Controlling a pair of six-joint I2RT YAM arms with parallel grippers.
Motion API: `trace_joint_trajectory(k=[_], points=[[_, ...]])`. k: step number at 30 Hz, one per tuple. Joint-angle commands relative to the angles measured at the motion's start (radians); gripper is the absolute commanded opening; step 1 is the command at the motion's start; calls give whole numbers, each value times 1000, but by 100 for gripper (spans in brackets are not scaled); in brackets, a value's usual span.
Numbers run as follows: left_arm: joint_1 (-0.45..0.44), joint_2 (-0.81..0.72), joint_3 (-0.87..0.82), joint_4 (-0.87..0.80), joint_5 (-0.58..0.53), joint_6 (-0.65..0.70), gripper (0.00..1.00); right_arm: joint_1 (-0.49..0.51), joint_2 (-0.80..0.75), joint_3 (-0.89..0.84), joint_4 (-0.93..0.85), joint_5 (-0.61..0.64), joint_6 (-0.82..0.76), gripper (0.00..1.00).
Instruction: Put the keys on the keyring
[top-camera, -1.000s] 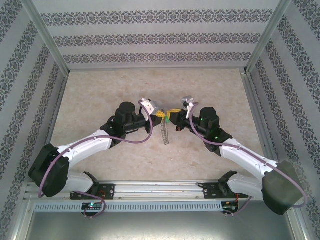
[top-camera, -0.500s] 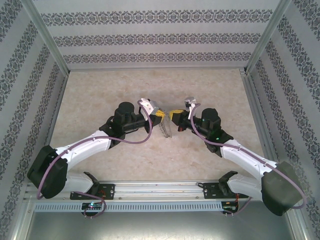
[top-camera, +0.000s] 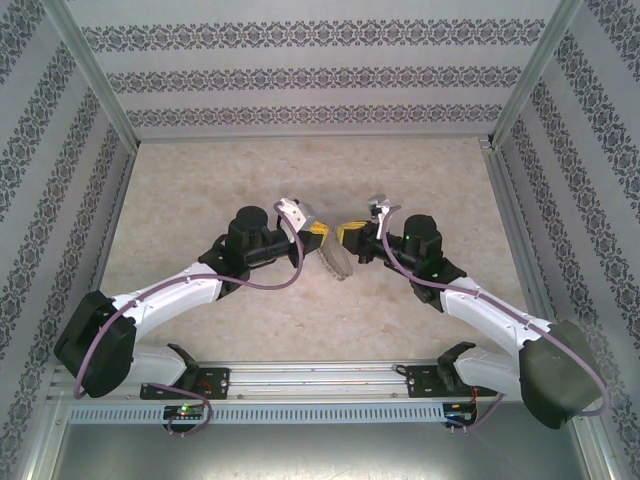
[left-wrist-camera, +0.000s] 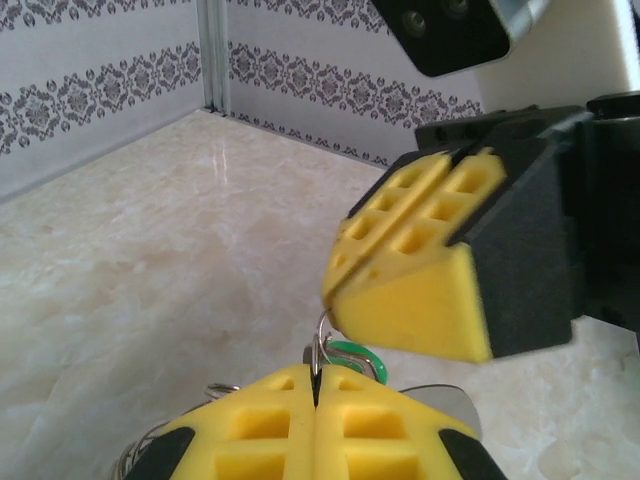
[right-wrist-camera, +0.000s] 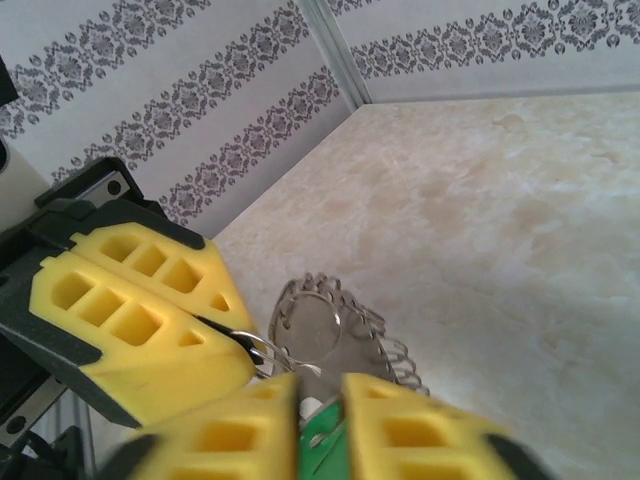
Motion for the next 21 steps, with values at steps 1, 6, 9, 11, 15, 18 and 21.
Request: trace_joint_trajectory(k=[1, 6, 9, 11, 15, 18, 21], points=[[-19, -17, -8, 132, -5, -14, 0, -38, -34, -24, 15, -35, 34, 37], [-19, -15, -17, 151, -5, -12, 0, -99, -87, -33, 18, -61, 66, 42], [-19, -13, -22, 166, -1, -15, 0, -119, -83, -28, 38, -91, 82, 44], [-19, -10, -24, 177, 6, -19, 0, -126, -63, -21, 71, -129, 91, 45], [-19, -6, -25, 193, 28, -32, 0, -127, 7, 1, 164, -227, 134, 46], [-17, -4, -22, 191, 42, -38, 0, -123, 45, 12, 222, -275, 161, 47], [-17, -4, -20, 191, 51, -44, 0, -110, 67, 22, 225, -289, 158, 47]])
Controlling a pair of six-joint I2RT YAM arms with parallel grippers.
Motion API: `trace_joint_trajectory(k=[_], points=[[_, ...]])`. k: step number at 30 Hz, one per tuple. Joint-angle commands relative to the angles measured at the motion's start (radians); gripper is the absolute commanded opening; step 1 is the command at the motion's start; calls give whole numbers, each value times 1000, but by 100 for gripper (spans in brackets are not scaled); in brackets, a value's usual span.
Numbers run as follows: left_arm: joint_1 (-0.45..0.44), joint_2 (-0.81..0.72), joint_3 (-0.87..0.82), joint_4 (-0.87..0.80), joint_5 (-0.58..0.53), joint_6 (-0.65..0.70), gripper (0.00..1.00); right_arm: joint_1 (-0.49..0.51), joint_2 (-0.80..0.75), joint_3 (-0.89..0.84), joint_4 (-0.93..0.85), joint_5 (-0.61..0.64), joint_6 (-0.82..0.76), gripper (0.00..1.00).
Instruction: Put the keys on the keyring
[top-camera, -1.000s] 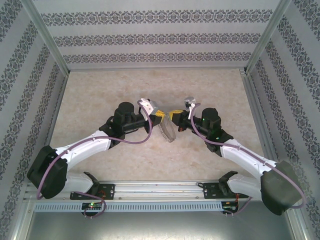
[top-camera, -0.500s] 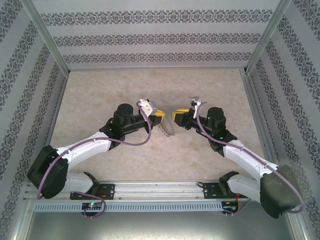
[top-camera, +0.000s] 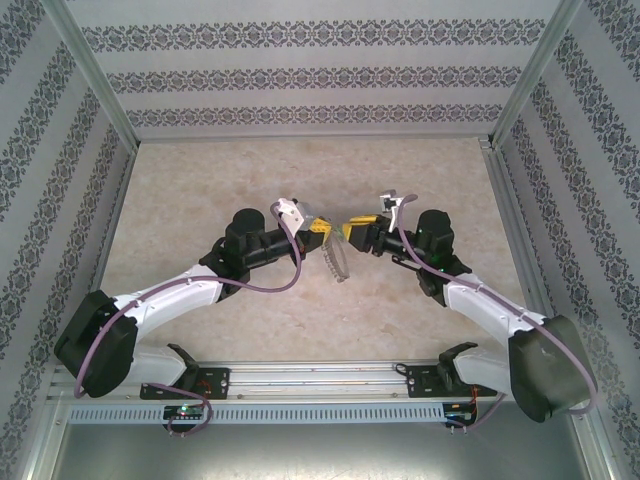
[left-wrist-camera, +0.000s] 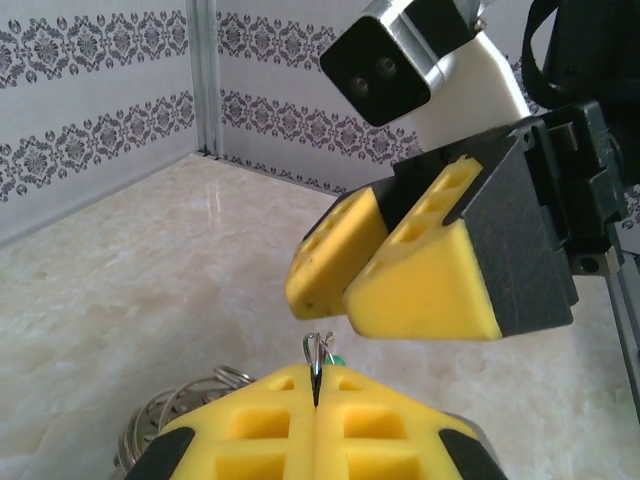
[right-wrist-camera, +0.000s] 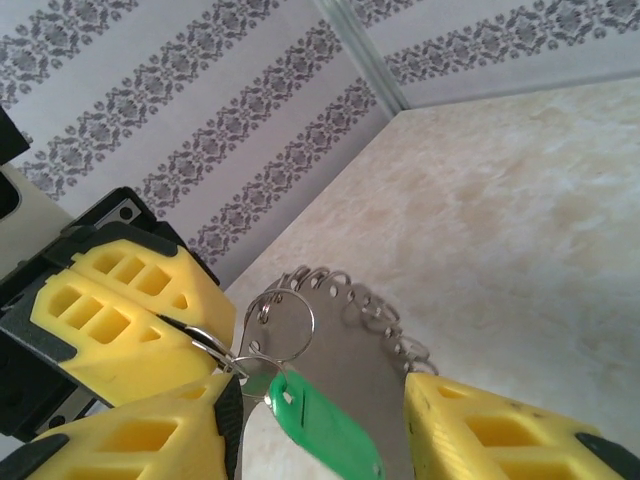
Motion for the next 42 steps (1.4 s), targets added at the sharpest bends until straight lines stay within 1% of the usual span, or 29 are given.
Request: trace_joint_trajectory(k=[1, 10, 14, 16, 20, 23, 26, 33, 37, 42], points=[[-12, -4, 4, 82, 35, -19, 0, 17, 15, 43, 84, -71, 20, 47], [-12, 1, 10, 81, 47, -26, 0, 51, 46, 68, 87, -67, 13, 45], [-12, 2, 11, 80, 46, -26, 0, 59, 63, 78, 93, -74, 13, 41], [-12, 2, 13, 78, 47, -28, 0, 61, 69, 82, 97, -82, 12, 35], [-12, 4, 14, 79, 45, -28, 0, 65, 78, 83, 102, -100, 14, 18], [-12, 6, 16, 81, 45, -27, 0, 67, 80, 80, 104, -107, 13, 7], [-12, 7, 18, 80, 45, -28, 0, 64, 79, 73, 102, -108, 10, 0], [-12, 6, 19, 82, 25, -36, 0, 53, 68, 63, 90, -71, 0, 0], [-7, -14, 33, 23, -15, -23, 0, 35, 65, 73, 61, -55, -18, 0], [8, -41, 95, -139, -32, 3, 10, 23, 71, 113, -35, -48, -88, 0]])
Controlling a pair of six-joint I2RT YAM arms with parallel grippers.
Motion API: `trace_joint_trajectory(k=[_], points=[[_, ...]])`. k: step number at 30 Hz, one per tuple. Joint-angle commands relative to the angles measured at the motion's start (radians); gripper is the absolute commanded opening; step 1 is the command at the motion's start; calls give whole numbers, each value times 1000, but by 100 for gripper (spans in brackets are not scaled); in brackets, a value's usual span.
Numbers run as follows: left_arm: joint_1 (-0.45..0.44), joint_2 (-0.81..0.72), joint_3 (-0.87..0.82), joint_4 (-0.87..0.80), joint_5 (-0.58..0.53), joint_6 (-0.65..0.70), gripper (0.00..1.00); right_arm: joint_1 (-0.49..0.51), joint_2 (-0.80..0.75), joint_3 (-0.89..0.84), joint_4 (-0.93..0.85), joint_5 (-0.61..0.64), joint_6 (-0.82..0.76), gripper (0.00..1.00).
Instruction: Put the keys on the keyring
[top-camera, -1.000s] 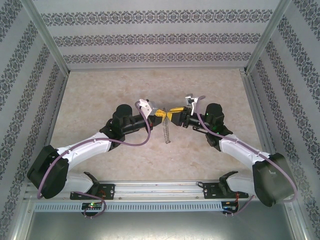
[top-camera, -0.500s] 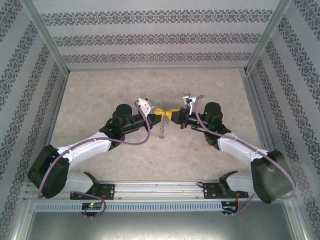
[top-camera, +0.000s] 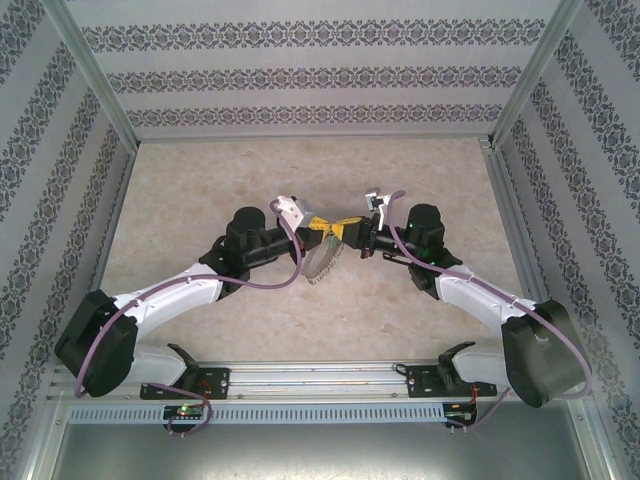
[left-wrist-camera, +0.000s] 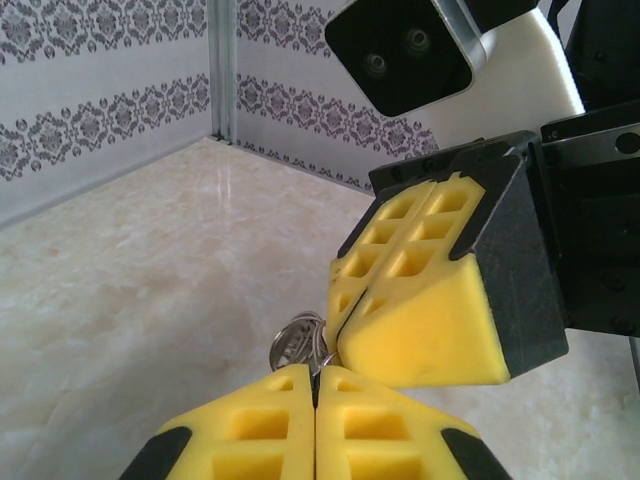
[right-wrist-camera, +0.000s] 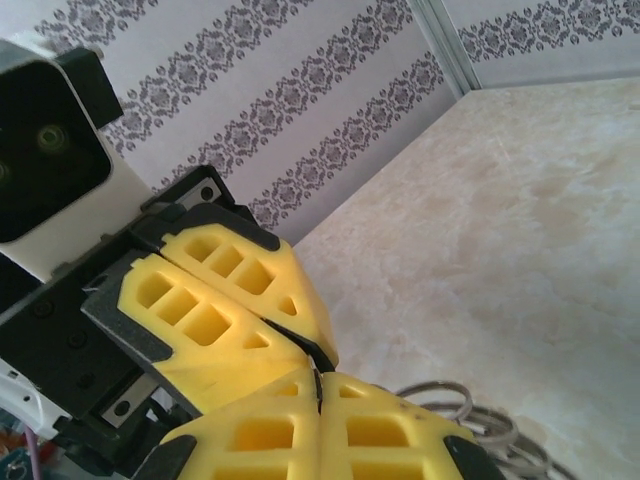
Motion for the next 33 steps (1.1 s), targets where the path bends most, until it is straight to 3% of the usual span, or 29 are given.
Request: trace_joint_trajectory(k=[1, 10, 16, 24, 33], points=[[3, -44, 81, -103, 2, 29, 13, -23, 3, 55, -70, 33, -77, 0], [56, -2, 214, -329, 99, 28, 47, -41, 59, 141, -209, 37, -191, 0], [121, 62, 297, -435, 240, 19, 57, -59, 91, 219, -338, 11, -280, 0], [205, 204, 446, -561, 480, -5, 59, -89, 132, 319, -446, -68, -335, 0], [215, 303, 562, -690, 575, 48, 42, -88, 164, 361, -482, -105, -356, 0]])
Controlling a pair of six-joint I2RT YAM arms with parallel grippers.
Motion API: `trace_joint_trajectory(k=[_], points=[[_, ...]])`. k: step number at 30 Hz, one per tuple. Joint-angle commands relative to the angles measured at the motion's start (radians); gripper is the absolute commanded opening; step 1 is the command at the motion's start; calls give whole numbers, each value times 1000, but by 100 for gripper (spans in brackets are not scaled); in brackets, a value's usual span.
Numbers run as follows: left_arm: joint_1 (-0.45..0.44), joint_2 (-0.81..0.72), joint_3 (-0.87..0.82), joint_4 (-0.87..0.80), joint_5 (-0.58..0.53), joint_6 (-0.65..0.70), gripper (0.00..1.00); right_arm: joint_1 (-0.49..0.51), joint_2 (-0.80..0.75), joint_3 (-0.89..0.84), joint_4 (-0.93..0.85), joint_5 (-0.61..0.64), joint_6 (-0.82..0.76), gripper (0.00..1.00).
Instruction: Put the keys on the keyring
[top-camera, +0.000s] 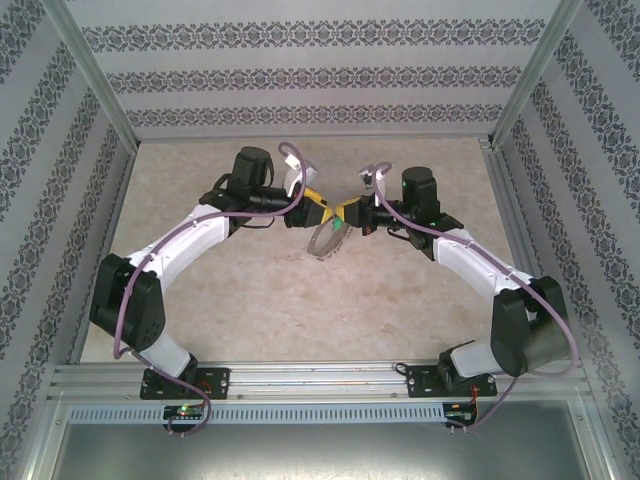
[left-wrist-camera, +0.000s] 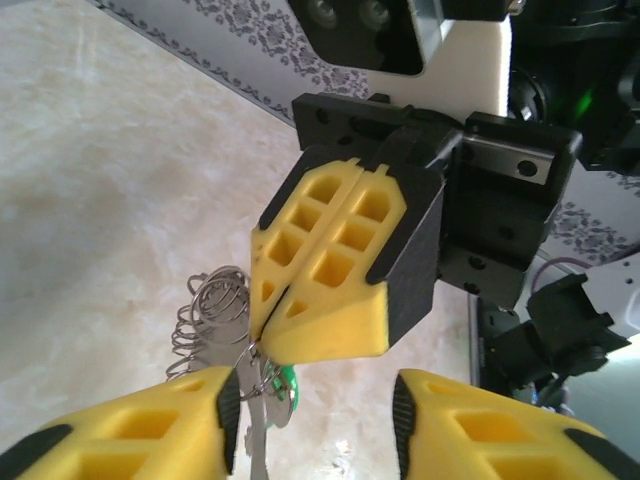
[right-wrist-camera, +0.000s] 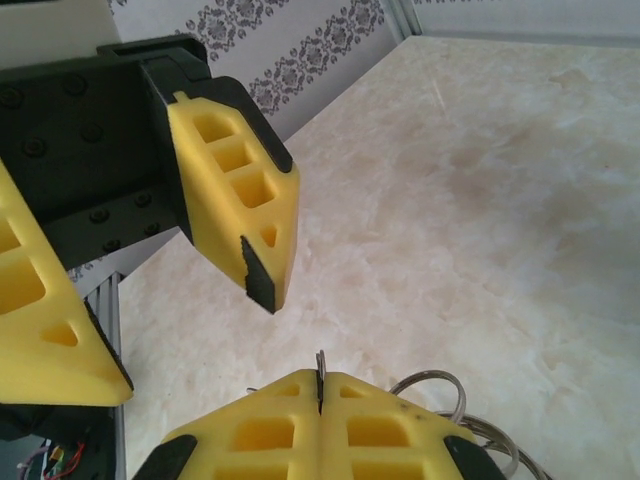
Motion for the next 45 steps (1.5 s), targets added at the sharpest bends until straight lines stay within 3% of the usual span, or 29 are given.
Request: trace_joint_trajectory(k=[1, 13, 36, 45], points=[[10, 22, 44, -85, 71, 36, 42, -5, 4, 40, 1, -56, -29, 0], [25, 70, 52, -53, 90, 22, 42, -5, -10, 36, 6, -76, -23, 0], [23, 112, 20, 65, 186, -46, 31, -2, 13, 52, 36, -77, 0, 0], [22, 111, 0, 83, 207, -46, 10, -1, 22, 57, 42, -65, 5, 0]])
